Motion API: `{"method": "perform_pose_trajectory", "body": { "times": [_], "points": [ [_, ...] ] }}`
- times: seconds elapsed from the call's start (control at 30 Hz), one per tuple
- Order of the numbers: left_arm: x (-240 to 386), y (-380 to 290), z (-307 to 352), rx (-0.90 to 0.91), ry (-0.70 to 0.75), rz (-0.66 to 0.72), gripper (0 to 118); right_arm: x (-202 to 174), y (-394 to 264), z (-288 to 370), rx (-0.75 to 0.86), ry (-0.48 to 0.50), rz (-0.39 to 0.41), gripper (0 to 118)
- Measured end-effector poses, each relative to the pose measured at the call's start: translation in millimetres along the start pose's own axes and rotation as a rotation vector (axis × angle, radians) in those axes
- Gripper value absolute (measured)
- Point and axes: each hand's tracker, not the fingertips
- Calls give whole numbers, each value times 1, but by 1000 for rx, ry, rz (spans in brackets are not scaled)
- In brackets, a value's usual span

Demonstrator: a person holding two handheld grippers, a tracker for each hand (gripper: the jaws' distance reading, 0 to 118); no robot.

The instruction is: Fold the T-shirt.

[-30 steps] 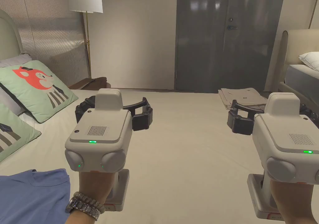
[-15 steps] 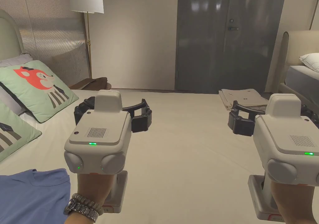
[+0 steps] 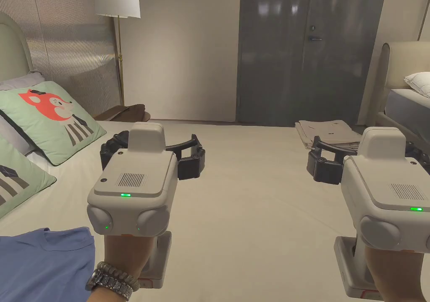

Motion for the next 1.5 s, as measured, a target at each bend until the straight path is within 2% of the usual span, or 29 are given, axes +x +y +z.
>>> {"method": "perform_pose_trajectory", "body": {
  "times": [1.33, 1.4, 1.43, 1.5],
  "points": [
    [3, 2, 7, 13, 9, 1, 109, 1, 0, 2, 2, -3, 9, 117],
    [2, 2, 7, 14, 8, 4, 107, 1, 0, 3, 0, -2, 10, 117],
    [2, 2, 8, 16, 7, 6, 102, 1, 1, 4, 2, -9, 12, 116],
    [1, 2, 10, 24, 1, 9, 67, 1, 1, 5, 5, -7, 10, 113]
  ]
}}
